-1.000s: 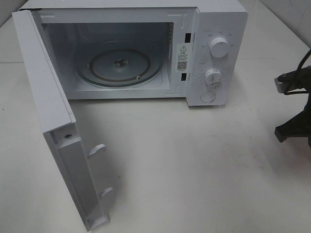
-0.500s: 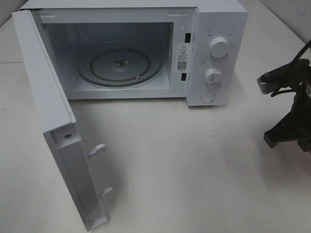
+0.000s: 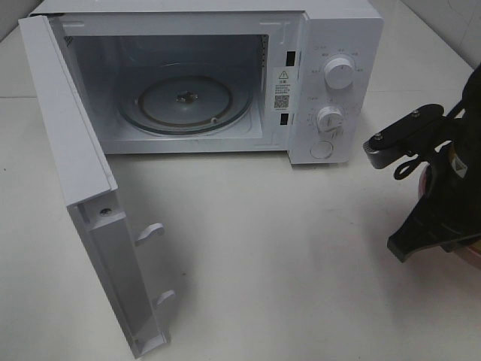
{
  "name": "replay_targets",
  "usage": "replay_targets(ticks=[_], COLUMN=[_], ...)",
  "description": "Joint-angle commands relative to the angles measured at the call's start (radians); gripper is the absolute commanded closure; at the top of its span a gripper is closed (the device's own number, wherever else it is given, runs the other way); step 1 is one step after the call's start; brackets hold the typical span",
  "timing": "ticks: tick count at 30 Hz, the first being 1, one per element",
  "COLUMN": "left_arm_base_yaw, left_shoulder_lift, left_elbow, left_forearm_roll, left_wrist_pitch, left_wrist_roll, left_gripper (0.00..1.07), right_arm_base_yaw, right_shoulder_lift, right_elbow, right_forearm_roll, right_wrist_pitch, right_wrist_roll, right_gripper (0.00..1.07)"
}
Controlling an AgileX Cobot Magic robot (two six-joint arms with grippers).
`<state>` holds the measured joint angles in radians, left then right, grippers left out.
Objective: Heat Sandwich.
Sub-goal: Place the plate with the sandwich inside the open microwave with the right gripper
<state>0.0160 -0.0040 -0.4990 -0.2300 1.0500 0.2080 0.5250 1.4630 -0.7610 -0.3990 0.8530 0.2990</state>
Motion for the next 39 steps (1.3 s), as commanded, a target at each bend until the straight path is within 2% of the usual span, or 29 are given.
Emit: replay_targets(ticks=[1, 25, 30, 39], left_arm_base_yaw=[0.0, 0.0, 0.0, 0.0], left_shoulder_lift=[-0.028, -0.028, -0.028, -0.028], left_elbow=[0.005, 0.005, 0.005, 0.005], left_forearm_roll=[-0.004, -0.004, -0.004, -0.004], left_wrist_pitch=[-0.007, -0.007, -0.007, -0.007], left_wrist_roll=[-0.005, -0.005, -0.005, -0.005], left_gripper=[0.07, 0.07, 0.07, 0.07], right_arm_base_yaw=[0.039, 0.379, 0.423, 0.427], right_shoulder_lift=[-0.029, -0.041, -0.041, -0.041], right_elbow=[0.003, 0.003, 0.003, 0.003], right_forearm_roll=[-0.022, -0.064, -0.064, -0.064], right_wrist_pitch=[0.015, 0.03, 0.028, -0.025], right_wrist_roll=[0.003, -0.054, -0.119, -0.279], right_gripper=[1.07, 1.07, 1.07, 1.07])
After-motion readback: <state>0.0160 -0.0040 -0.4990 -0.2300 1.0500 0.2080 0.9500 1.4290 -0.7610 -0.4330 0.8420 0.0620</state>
